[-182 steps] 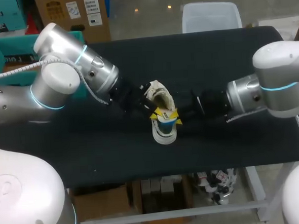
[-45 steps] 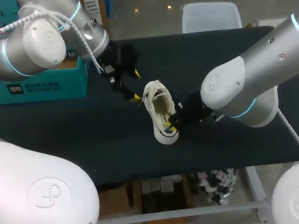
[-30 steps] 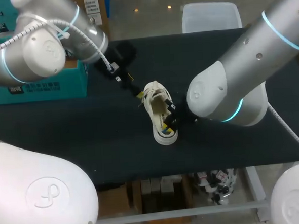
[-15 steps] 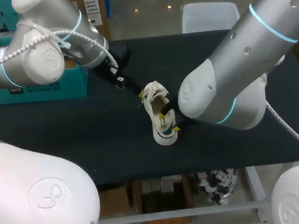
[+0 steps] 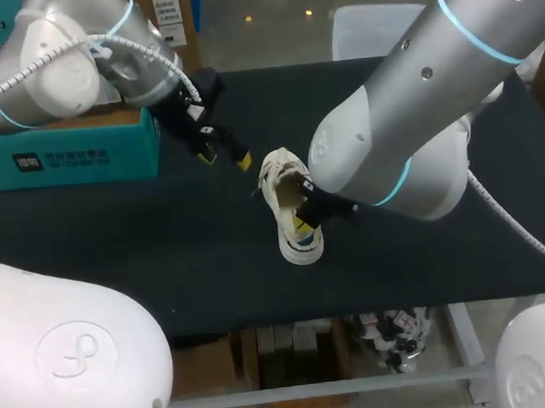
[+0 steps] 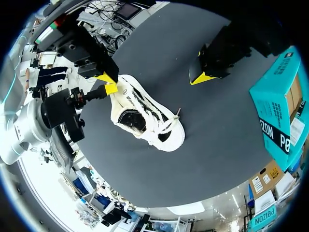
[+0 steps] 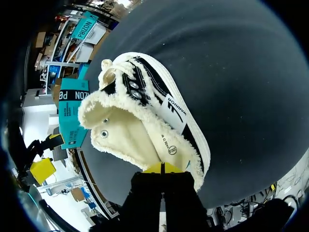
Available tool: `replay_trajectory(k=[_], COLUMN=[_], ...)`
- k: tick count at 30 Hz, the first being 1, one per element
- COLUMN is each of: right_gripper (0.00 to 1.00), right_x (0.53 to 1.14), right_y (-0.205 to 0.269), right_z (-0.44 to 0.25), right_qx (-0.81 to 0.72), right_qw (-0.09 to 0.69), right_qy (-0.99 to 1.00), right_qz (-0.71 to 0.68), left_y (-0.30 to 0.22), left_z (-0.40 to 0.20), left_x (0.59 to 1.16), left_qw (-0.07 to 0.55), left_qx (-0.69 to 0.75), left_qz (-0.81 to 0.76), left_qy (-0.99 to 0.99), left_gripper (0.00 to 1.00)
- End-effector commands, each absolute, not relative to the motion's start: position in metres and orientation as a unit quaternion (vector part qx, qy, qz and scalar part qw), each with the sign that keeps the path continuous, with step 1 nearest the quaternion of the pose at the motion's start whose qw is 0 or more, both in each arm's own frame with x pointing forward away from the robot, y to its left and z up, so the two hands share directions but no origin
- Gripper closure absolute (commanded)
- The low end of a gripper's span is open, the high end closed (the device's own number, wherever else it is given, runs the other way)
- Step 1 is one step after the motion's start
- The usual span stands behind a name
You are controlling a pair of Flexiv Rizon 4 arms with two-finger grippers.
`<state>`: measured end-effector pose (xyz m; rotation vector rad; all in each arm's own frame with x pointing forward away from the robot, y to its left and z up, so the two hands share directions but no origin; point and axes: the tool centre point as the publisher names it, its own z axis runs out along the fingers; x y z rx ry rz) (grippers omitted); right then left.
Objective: Open the shoe tongue, take the insole out of the shoe, put the insole back into the shoe, and pack the shoe into the shoebox
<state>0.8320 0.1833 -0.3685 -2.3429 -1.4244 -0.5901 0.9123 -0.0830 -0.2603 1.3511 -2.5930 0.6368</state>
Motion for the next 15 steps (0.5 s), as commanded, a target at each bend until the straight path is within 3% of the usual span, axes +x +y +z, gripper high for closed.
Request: replay_trajectory(k=[1, 5, 10, 15], right_gripper=[1.0, 1.0, 1.0, 1.0], right_x=[0.841, 0.844, 0.845, 0.845], right_y=[0.19, 0.191, 0.191, 0.19], right_z=[-0.382, -0.389, -0.392, -0.395], right_qx=[-0.828, -0.832, -0.832, -0.832], right_qw=[0.159, 0.148, 0.145, 0.14], right_qy=[-0.502, -0.501, -0.502, -0.502], right_qz=[-0.195, -0.189, -0.187, -0.19], left_y=[-0.1, -0.108, -0.103, -0.103], left_z=[-0.26, -0.258, -0.259, -0.259], left_x=[0.914, 0.917, 0.911, 0.911], left_qw=[0.06, 0.12, 0.045, 0.045], left_qx=[0.546, 0.691, 0.777, 0.777], left_qz=[0.192, 0.175, 0.127, 0.127], left_qy=[-0.814, -0.691, -0.614, -0.614], left_gripper=[0.0, 0.0, 0.0, 0.0])
